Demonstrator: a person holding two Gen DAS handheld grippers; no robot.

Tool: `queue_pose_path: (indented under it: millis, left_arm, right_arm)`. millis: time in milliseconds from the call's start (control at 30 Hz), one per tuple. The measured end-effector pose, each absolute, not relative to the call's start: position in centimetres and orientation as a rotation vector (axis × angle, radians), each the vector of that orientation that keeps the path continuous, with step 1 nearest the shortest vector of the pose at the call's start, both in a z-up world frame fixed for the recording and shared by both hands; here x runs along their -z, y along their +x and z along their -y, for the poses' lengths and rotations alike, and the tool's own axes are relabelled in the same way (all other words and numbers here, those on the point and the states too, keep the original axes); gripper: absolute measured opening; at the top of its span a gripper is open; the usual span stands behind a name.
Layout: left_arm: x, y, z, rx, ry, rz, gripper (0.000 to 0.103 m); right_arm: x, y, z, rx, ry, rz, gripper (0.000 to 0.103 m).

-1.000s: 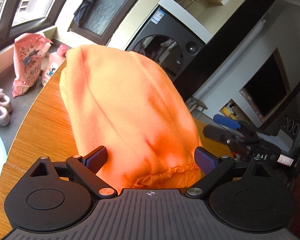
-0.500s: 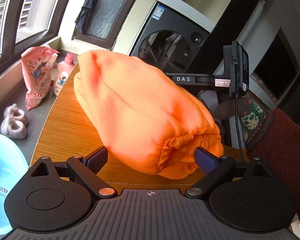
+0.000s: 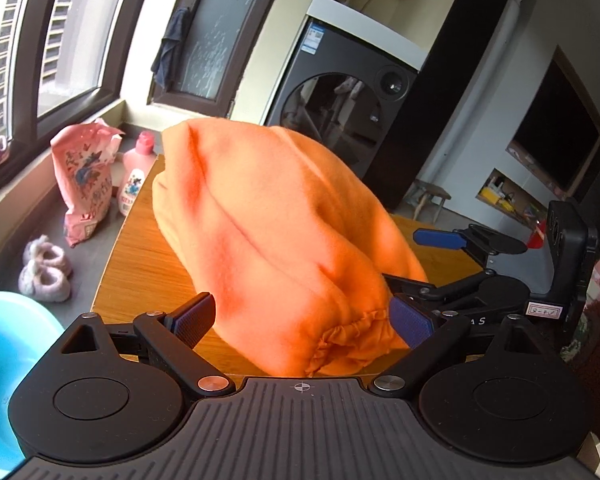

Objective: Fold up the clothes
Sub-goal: 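Release the orange bundle with the left tool and pull both tools back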

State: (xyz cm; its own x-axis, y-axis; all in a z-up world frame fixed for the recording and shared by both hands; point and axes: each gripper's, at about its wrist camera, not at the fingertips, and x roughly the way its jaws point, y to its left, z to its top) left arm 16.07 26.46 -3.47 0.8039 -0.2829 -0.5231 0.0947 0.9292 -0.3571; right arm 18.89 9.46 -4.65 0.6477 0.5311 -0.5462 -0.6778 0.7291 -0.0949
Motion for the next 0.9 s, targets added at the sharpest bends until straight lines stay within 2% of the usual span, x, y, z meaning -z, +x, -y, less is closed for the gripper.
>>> queue_pose_path:
  millis: [133, 300, 433, 567, 667, 733, 900]
  left_arm:
    - [1.0, 16.9, -25.5, 0.247, -0.281, -0.545, 0.098]
    - [-1.8, 22.9, -26.7, 0.302, -0.277, -0.488, 0.101]
    - [0.9, 29.1, -29.3, 0.253, -0.396, -0.598, 0.101]
    - [5.2, 32.4, -30.5, 0.236, -0.492, -0.701, 0.101]
    - [6.2, 32.8, -31.5, 0.248, -0.561, -0.686, 0.102]
    - [5.7, 32.3, -31.7, 0.236, -0.581, -0.671, 0.102]
    - [3.3, 28.1, -31.7, 0.195, -0.596, -0.548, 0.102]
  right_arm:
    - [4.9, 18.5, -9.2, -0.688, -0.273, -0.488, 0.103]
    - [3.4, 16.0, -9.1, -0.747, -0.254, -0.382, 0.103]
    - [1.3, 14.0, -10.5, -0.880, -0.266, -0.327, 0.103]
    - [2.8, 16.1, -13.0, -0.931, -0.281, -0.464, 0.101]
    - [5.3, 18.2, -14.1, -0.898, -0.286, -0.575, 0.100]
    - [5.0, 19.1, -13.4, -0.900, -0.201, -0.601, 0.101]
    - [5.0, 17.3, -11.2, -0.840, -0.116, -0.533, 0.103]
